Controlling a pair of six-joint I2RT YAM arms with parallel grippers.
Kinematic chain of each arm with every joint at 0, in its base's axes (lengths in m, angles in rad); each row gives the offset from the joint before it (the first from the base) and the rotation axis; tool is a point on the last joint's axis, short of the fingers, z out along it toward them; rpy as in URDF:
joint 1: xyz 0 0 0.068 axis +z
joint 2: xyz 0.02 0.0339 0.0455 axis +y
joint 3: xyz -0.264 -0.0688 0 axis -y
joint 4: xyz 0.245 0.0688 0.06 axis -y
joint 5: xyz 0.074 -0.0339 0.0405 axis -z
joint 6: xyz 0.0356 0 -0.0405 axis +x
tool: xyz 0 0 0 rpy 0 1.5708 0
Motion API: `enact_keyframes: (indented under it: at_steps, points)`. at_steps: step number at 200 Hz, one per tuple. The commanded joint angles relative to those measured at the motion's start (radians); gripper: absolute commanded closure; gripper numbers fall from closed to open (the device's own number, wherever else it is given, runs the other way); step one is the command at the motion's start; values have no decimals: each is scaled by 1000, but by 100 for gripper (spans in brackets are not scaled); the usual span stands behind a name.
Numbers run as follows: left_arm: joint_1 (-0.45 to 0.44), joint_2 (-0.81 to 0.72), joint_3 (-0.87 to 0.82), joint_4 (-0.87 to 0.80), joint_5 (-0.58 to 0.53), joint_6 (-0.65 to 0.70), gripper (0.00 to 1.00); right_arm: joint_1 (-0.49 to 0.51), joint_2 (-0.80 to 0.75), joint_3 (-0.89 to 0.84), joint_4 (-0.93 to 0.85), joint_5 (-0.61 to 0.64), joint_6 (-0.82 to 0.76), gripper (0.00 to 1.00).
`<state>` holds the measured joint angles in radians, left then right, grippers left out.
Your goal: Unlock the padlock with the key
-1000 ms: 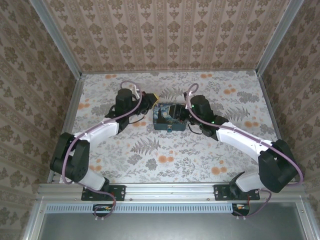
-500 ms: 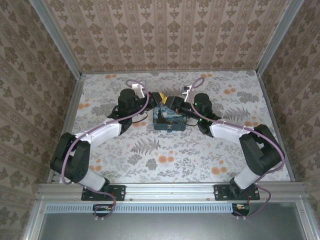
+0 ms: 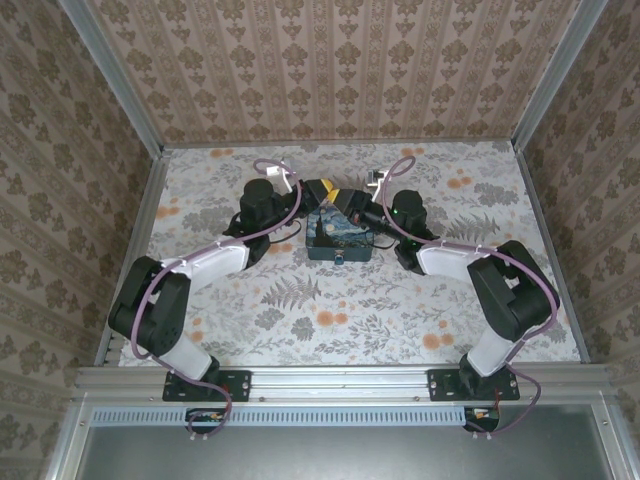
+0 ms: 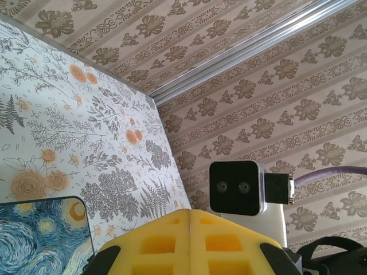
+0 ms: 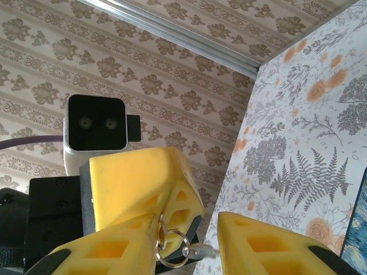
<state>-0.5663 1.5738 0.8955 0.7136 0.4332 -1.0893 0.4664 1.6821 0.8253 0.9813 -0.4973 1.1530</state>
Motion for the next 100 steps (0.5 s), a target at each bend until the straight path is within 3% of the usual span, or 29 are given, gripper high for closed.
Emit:
enact_keyframes:
  at_steps: [1, 69, 100]
  points:
    - [-10, 18, -5, 63, -6, -34, 100, -2, 18, -5, 79, -29, 27, 68]
    - [-17, 46, -3, 78, -24, -56, 100, 1, 57, 3, 140, -47, 80, 76]
    - [-20, 63, 6, 79, -29, -58, 100, 3, 77, 3, 189, -57, 116, 90]
